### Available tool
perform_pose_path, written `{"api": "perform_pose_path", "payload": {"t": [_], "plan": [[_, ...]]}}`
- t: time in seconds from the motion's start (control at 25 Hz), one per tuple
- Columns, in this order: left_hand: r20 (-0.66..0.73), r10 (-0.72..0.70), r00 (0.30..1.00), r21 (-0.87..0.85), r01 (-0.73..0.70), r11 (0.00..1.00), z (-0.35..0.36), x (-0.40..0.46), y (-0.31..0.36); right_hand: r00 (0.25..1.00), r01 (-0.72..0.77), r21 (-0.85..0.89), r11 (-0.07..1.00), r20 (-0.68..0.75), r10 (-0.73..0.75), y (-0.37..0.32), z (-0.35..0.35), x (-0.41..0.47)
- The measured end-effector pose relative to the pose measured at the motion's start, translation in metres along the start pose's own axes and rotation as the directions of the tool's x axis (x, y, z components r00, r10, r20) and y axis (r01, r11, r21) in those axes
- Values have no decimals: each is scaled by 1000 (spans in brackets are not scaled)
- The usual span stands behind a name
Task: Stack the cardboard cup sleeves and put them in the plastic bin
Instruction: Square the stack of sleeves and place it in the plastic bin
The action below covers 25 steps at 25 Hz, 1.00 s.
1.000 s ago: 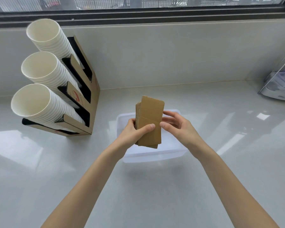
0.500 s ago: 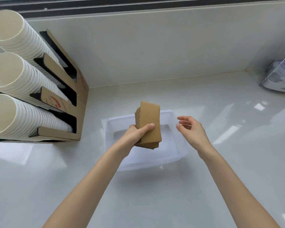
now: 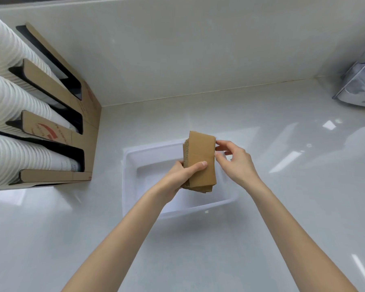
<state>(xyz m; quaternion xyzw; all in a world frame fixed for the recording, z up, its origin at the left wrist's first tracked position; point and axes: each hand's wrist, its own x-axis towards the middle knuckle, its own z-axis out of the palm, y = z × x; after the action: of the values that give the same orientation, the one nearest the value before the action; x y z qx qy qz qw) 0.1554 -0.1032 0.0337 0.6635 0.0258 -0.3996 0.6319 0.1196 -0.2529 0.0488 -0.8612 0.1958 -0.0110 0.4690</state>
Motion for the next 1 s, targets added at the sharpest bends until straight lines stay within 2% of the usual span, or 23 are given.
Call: {"api": "perform_pose_path", "payload": {"t": [0.16, 0.36, 0.6, 0.8, 0.92, 1.0], "plan": [[6, -36, 999, 22, 36, 999, 2, 5, -3, 996, 29, -65, 997, 86, -23, -6, -6, 17], [60, -115, 992, 59, 112, 992, 5, 17, -10, 963, 107, -290, 951, 267, -27, -9, -12, 38], [71, -125, 990, 118, 116, 986, 8, 26, -16, 937, 241, -576, 781, 347, -33, -21, -10, 45], [41, -157, 987, 130, 150, 980, 10, 26, -19, 941, 264, -622, 737, 335, -55, -14, -4, 39], [-56, -113, 992, 297, 124, 947, 14, 26, -19, 945, 269, -606, 749, 318, -81, -9, -3, 36], [-74, -100, 992, 299, 117, 947, 12, 27, -18, 944, 274, -592, 758, 318, -92, -5, -3, 34]]}}
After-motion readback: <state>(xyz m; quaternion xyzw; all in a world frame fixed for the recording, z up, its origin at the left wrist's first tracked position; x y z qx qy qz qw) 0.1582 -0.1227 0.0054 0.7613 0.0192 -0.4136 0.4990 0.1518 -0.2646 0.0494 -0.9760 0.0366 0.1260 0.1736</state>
